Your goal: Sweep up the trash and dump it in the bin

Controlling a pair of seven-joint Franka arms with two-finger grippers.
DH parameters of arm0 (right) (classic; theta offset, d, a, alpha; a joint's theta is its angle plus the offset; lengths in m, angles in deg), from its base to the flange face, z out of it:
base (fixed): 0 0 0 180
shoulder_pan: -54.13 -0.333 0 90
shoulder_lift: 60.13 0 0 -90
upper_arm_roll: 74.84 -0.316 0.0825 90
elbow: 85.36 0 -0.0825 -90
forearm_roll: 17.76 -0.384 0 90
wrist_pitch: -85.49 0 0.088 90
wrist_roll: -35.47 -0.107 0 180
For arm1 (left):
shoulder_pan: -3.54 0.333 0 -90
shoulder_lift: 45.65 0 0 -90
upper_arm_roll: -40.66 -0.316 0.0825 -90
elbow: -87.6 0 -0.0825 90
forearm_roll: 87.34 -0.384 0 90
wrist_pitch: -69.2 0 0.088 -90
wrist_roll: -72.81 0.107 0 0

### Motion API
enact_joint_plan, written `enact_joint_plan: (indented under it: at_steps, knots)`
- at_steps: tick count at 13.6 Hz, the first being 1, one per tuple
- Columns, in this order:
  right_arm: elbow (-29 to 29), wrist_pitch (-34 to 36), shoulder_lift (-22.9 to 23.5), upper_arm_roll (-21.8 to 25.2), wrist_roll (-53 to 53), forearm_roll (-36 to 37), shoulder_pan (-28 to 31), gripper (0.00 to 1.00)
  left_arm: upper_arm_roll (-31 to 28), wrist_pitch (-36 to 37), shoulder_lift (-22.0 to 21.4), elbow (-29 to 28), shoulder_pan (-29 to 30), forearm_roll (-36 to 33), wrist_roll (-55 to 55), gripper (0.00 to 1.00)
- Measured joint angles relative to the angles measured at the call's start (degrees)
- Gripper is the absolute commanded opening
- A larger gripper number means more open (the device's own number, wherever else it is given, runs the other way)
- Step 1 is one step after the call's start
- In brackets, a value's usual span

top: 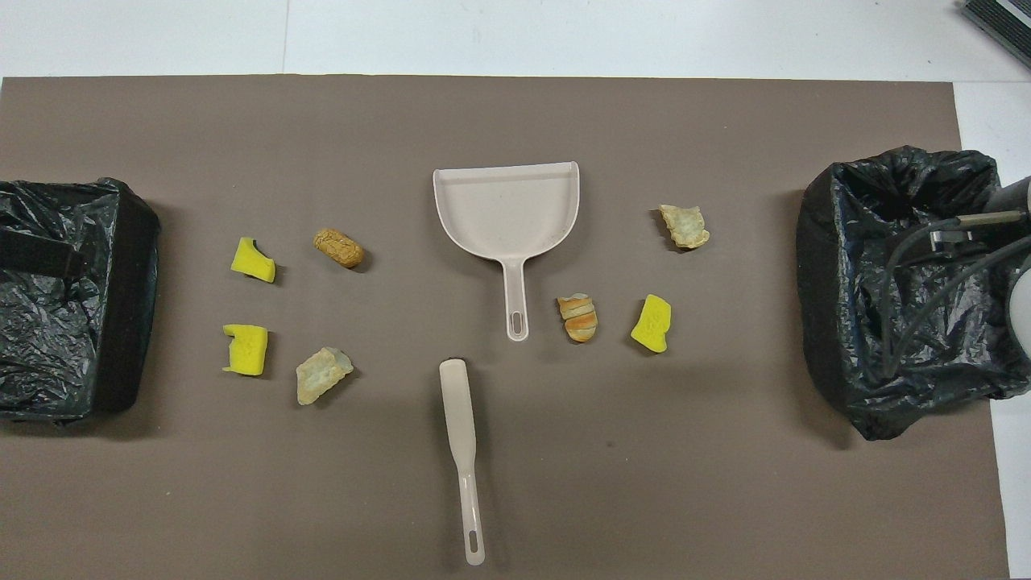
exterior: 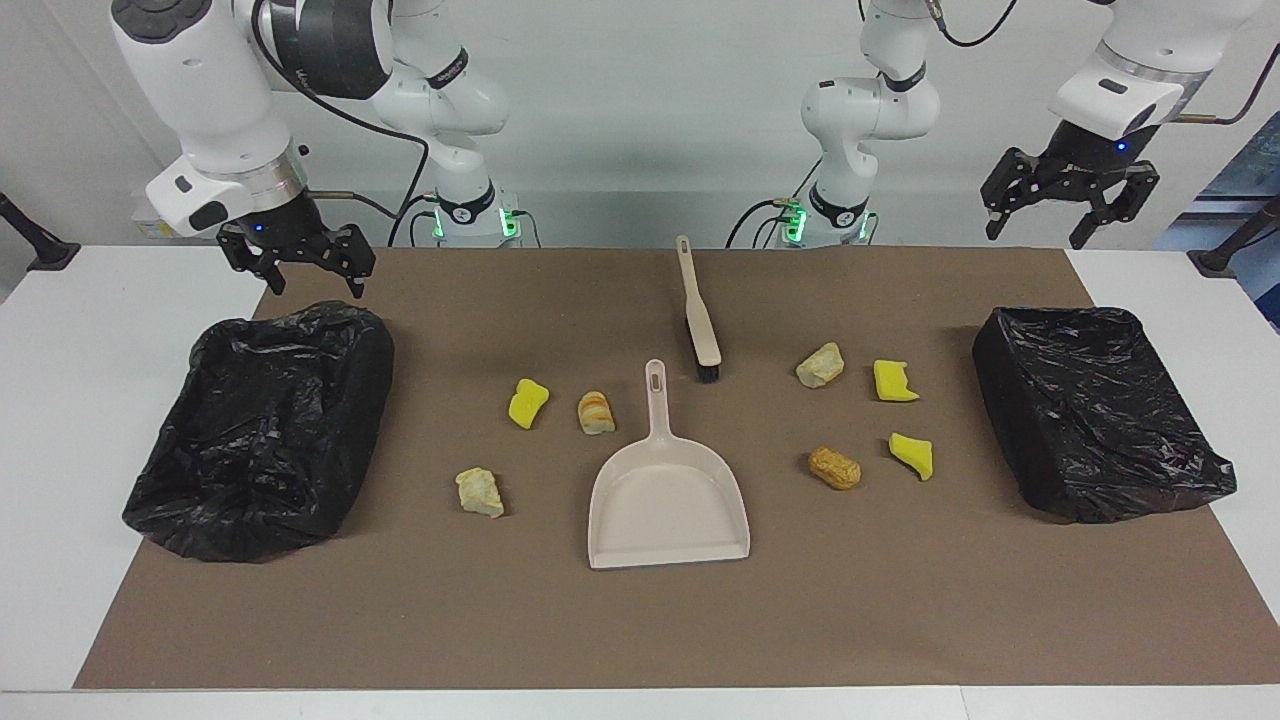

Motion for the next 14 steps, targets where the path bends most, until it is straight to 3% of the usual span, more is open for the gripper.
enact_joint_plan:
  at_steps: [14]
  knots:
    - [1.1,0.3,-0.8,0.0,-0.2,-3.0,0.2,1.0,1.1,0.0,-0.6,-1.3,-0.1,0.1,0.0,1.0]
